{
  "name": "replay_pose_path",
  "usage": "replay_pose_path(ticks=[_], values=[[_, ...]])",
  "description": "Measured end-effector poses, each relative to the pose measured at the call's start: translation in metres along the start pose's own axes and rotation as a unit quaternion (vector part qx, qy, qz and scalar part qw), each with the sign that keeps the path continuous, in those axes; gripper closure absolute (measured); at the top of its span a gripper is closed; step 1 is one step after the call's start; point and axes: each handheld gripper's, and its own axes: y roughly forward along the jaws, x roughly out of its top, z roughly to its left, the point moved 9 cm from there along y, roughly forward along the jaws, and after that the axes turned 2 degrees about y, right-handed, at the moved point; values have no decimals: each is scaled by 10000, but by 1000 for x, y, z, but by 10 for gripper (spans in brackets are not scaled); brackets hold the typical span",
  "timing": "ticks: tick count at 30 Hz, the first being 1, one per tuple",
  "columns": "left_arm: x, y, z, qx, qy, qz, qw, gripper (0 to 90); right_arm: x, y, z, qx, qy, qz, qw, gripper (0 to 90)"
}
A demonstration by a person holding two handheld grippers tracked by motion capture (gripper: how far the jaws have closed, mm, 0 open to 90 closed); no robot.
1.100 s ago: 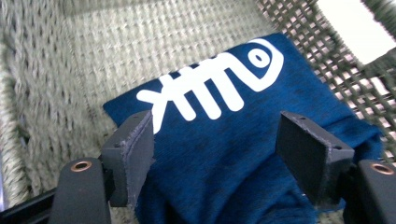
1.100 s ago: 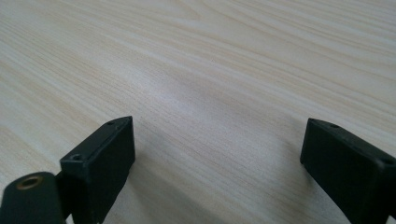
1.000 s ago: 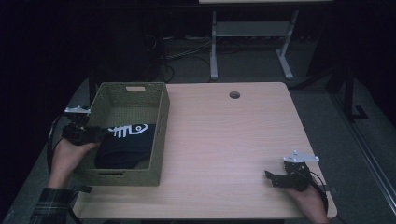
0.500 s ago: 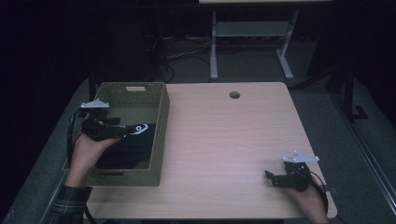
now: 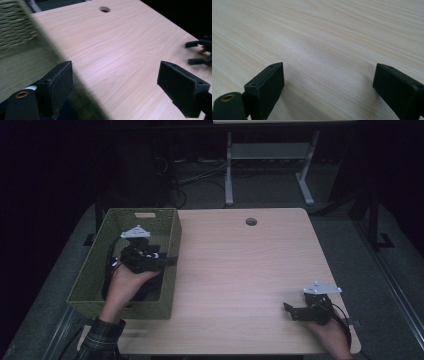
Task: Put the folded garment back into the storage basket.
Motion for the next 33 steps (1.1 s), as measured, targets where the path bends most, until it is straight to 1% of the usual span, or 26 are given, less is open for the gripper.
replay_pose_path(ticks=[5,9,11,15,20,21,23,24,26,27,28,31,33], values=[[3,21,-30,-259,158,63,9995,130,0,0,0,3,3,-4,10000,99],[3,37,-51,-430,238,105,9987,129,0,0,0,5,4,-3,10000,99],[2,45,-59,-439,289,113,9986,129,0,0,0,5,4,-4,10000,98],[-3,63,-78,-540,398,141,9976,129,0,0,0,3,1,4,10000,99],[-15,83,-91,-509,580,87,9970,127,0,0,0,5,1,0,10000,99],[-18,87,-94,-522,614,132,9967,128,0,0,0,5,0,0,10000,99],[-23,92,-97,-517,709,150,9960,127,0,0,0,9,-3,-1,10000,99],[-26,95,-98,-504,736,130,9959,127,0,0,0,11,4,3,10000,98],[-33,101,-99,-491,778,166,9956,128,0,0,0,11,-4,1,10000,98],[-35,105,-99,-471,739,138,9961,127,0,0,0,10,3,3,10000,98],[-38,106,-98,-466,778,181,9957,127,0,0,0,11,3,3,10000,99],[-50,117,-97,-429,758,232,9959,127,0,0,0,4,0,4,10000,98],[-56,122,-96,-446,740,265,9959,127,0,0,0,1,0,4,10000,99]])
